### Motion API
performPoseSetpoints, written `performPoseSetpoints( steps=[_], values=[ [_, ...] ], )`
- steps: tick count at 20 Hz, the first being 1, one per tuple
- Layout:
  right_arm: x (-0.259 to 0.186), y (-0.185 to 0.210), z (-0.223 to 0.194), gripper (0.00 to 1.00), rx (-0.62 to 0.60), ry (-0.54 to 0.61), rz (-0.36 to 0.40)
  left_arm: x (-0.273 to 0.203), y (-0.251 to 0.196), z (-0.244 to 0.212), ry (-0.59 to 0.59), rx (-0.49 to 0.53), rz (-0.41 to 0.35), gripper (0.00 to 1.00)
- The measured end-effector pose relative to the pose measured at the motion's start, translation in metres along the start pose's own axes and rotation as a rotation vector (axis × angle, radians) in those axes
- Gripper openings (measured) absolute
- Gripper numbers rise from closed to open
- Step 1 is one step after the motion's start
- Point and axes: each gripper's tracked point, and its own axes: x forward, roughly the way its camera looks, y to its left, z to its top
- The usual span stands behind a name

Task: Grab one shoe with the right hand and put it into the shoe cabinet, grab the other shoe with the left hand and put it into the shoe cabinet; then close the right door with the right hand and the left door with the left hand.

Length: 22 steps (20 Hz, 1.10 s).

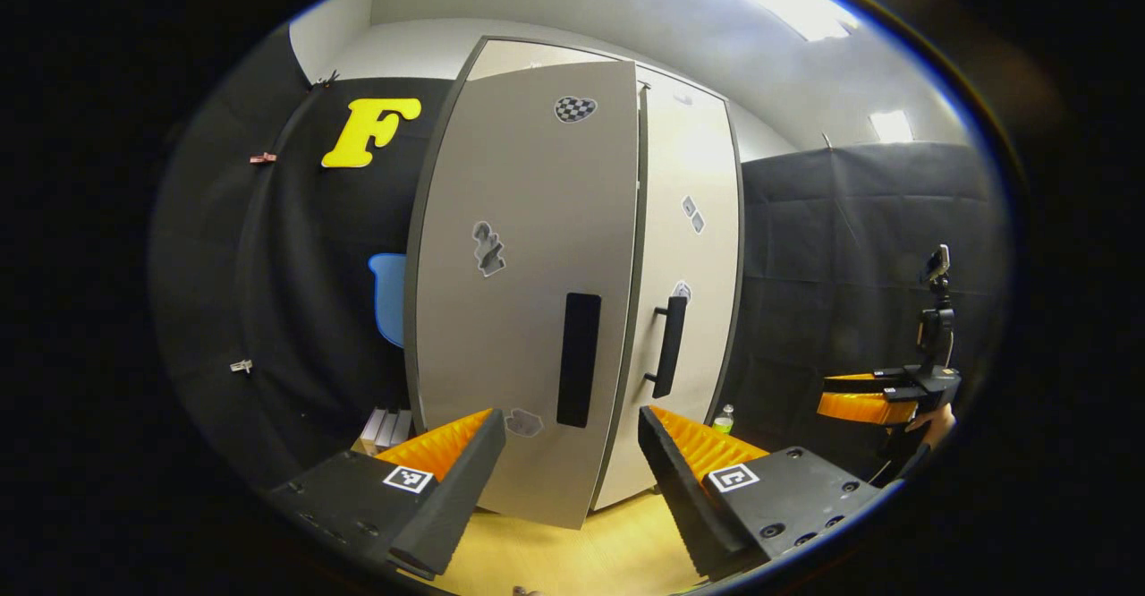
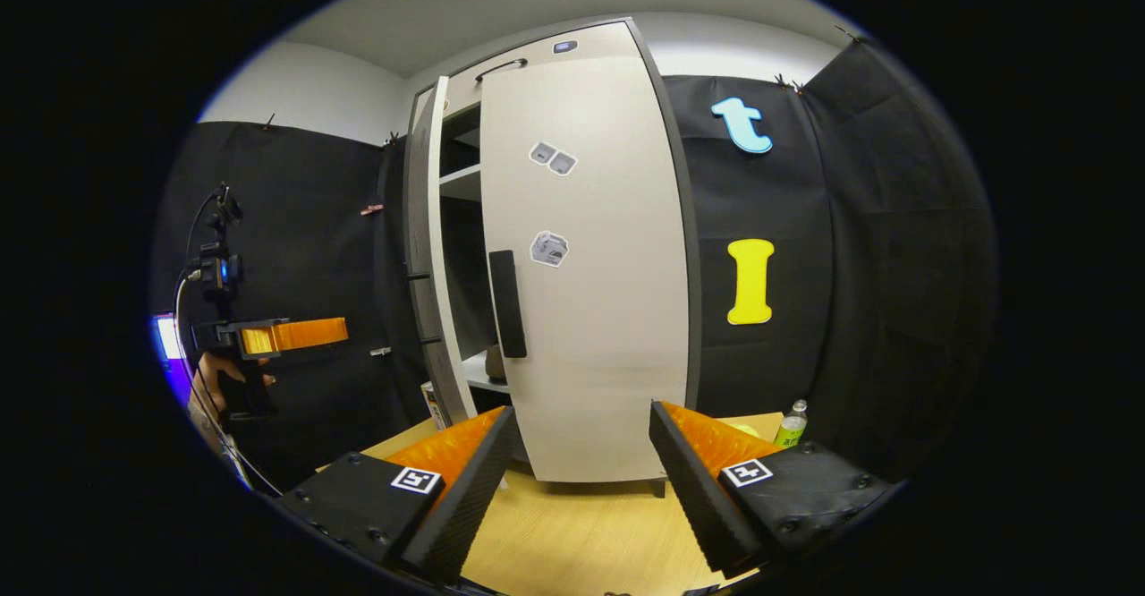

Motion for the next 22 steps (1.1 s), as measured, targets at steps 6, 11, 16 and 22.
performPoseSetpoints(
  steps=[6, 11, 16, 22],
  values=[
    [0.003, 0.014, 0.0, 0.98, -0.03, -0.008, 0.014, -0.006, -0.005, -0.002, 0.015, 0.025, 0.002, 0.95],
    [0.001, 0.02, 0.004, 0.98, -0.029, -0.023, 0.019, -0.009, -0.009, -0.001, 0.012, 0.028, -0.016, 0.95],
    [0.0, 0.022, 0.008, 0.98, -0.035, -0.034, 0.012, -0.011, -0.007, 0.012, -0.028, 0.005, -0.024, 0.95],
    [0.004, 0.022, 0.011, 0.98, -0.025, -0.041, 0.002, -0.005, -0.007, 0.02, -0.047, 0.018, -0.013, 0.95]
  ],
)
